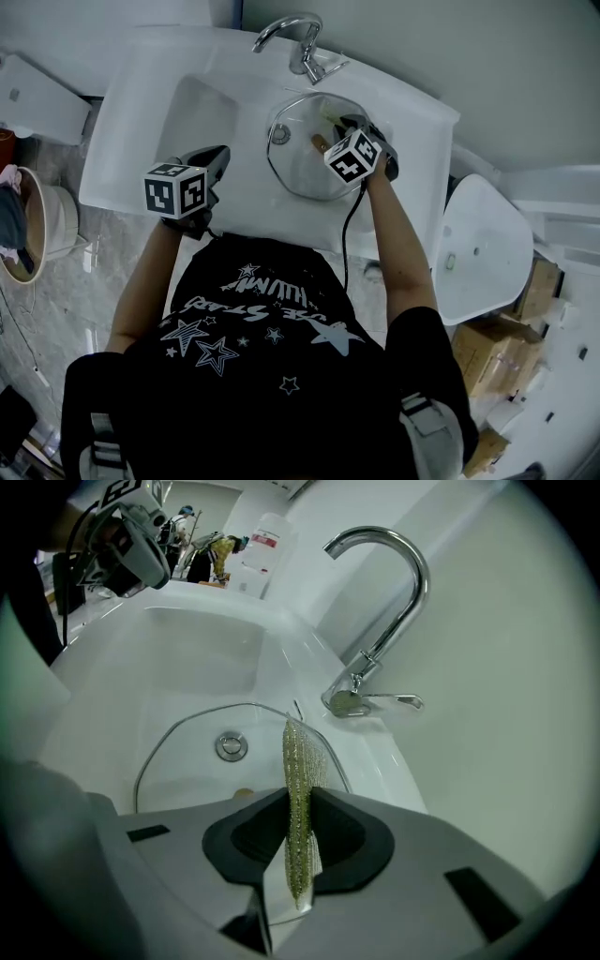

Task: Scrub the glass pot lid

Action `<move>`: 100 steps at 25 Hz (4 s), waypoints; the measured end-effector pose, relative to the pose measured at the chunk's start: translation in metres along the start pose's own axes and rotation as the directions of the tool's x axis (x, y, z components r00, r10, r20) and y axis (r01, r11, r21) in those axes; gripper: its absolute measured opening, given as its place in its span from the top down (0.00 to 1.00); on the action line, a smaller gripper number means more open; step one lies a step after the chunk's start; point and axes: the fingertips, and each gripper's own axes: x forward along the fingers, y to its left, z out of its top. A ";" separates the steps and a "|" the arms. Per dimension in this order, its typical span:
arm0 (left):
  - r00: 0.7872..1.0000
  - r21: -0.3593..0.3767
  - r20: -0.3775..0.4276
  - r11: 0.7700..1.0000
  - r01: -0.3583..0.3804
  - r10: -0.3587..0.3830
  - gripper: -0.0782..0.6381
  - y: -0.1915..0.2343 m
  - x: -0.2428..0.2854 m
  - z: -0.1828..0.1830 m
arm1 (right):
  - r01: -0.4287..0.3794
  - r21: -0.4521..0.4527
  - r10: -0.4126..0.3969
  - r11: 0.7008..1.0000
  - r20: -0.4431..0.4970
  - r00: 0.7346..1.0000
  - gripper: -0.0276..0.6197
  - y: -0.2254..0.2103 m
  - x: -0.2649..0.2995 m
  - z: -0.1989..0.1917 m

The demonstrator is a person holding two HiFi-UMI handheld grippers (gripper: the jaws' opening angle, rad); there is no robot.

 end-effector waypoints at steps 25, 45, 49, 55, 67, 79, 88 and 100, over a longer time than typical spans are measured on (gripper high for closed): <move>1.000 -0.016 -0.030 1.000 -0.007 0.007 0.88 0.008 0.006 -0.004 | -0.169 -0.188 0.166 0.968 -0.030 0.986 0.85 0.065 0.022 -0.006; 0.999 -0.027 -0.041 1.000 0.003 -0.004 0.88 0.002 -0.005 -0.022 | -0.324 -0.152 0.318 0.934 -0.060 0.946 0.84 0.139 0.011 -0.029; 0.999 -0.030 -0.050 1.000 0.004 -0.005 0.88 0.001 -0.005 -0.027 | -0.363 -0.141 0.357 0.921 -0.068 0.932 0.84 0.153 0.007 -0.036; 0.999 -0.030 -0.053 0.999 0.011 -0.012 0.88 -0.004 -0.009 -0.035 | -0.411 -0.142 0.401 0.901 -0.094 0.911 0.84 0.173 0.000 -0.043; 0.998 -0.034 -0.064 0.999 0.017 -0.019 0.88 -0.007 -0.011 -0.041 | -0.554 -0.134 0.540 0.822 -0.128 0.832 0.84 0.199 -0.017 -0.043; 0.997 -0.025 -0.069 0.999 0.031 -0.033 0.88 -0.012 0.000 -0.036 | -0.624 -0.159 0.613 0.765 -0.118 0.781 0.85 0.195 -0.032 -0.044; 0.998 -0.029 -0.058 0.999 0.030 -0.032 0.88 -0.013 0.005 -0.027 | -0.435 -0.116 0.437 0.893 -0.013 0.899 0.85 0.121 -0.032 -0.031; 0.999 -0.035 -0.050 0.999 0.016 -0.018 0.88 -0.006 0.008 -0.015 | -0.010 0.028 0.010 1.000 -0.024 1.000 0.85 0.010 -0.014 -0.030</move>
